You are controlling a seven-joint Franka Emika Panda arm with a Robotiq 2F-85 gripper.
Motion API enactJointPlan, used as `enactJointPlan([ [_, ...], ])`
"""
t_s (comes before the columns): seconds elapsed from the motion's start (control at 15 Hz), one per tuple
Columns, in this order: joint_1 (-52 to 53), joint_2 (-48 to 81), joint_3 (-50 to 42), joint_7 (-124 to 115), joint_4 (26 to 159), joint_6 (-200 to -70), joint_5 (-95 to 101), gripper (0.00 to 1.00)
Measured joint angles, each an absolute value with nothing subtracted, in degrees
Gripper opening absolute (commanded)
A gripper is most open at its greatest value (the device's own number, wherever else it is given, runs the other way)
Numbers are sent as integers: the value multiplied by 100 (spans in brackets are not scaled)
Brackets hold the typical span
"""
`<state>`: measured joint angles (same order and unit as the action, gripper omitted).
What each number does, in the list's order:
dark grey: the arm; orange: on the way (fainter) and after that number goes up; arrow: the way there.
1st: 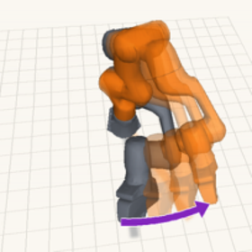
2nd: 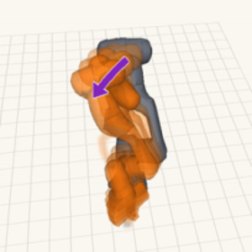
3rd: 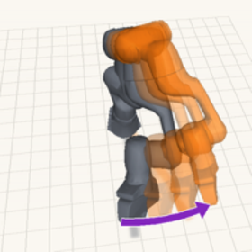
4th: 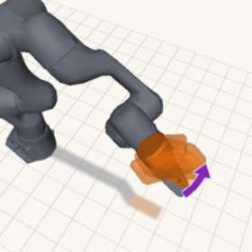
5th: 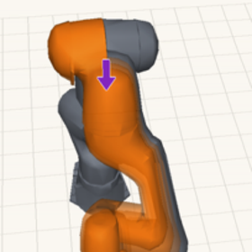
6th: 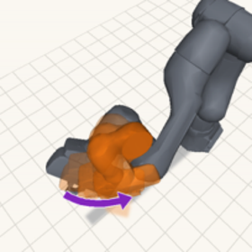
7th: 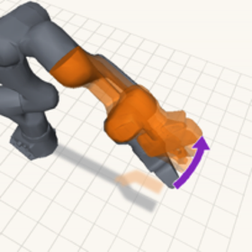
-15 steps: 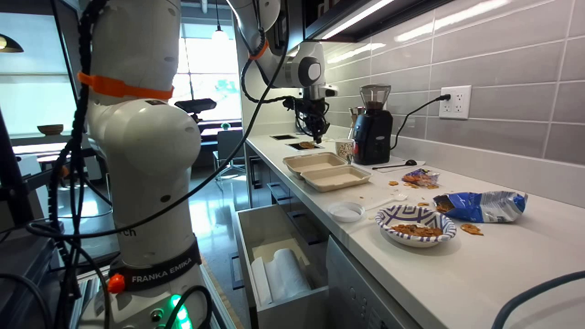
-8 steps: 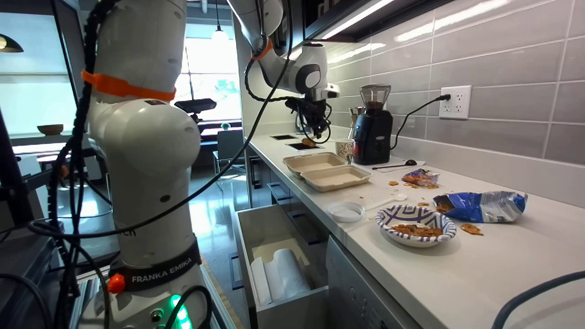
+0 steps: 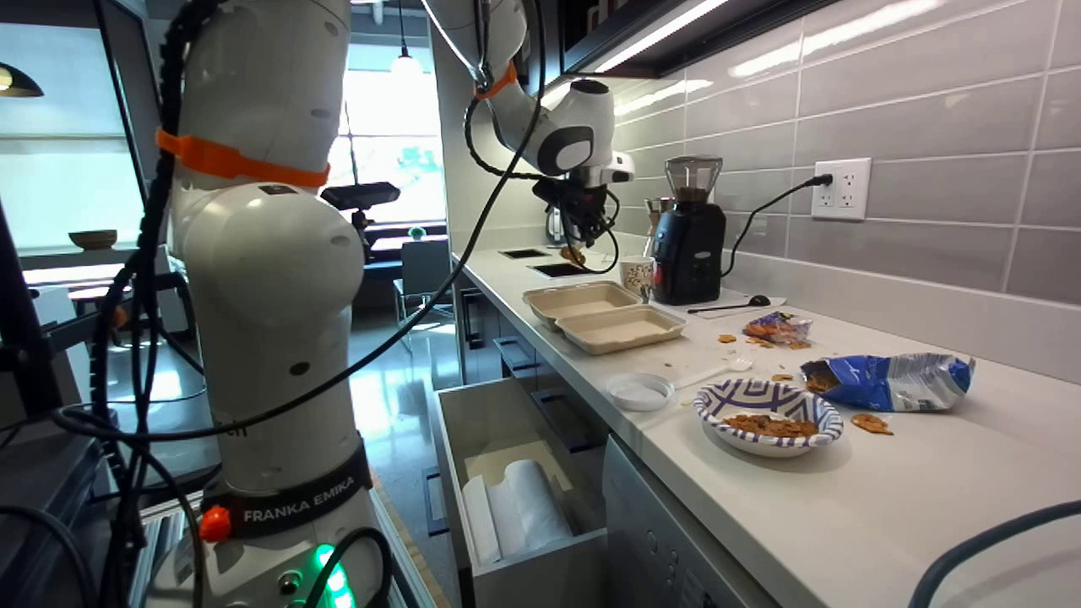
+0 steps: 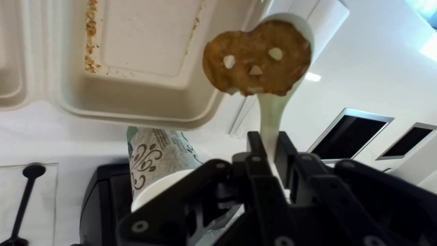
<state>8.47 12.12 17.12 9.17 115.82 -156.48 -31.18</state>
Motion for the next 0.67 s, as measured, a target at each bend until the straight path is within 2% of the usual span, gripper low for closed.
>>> enactJointPlan([
  [0.67,398,1229,2049,3081,11452,-15650,-5010,3],
])
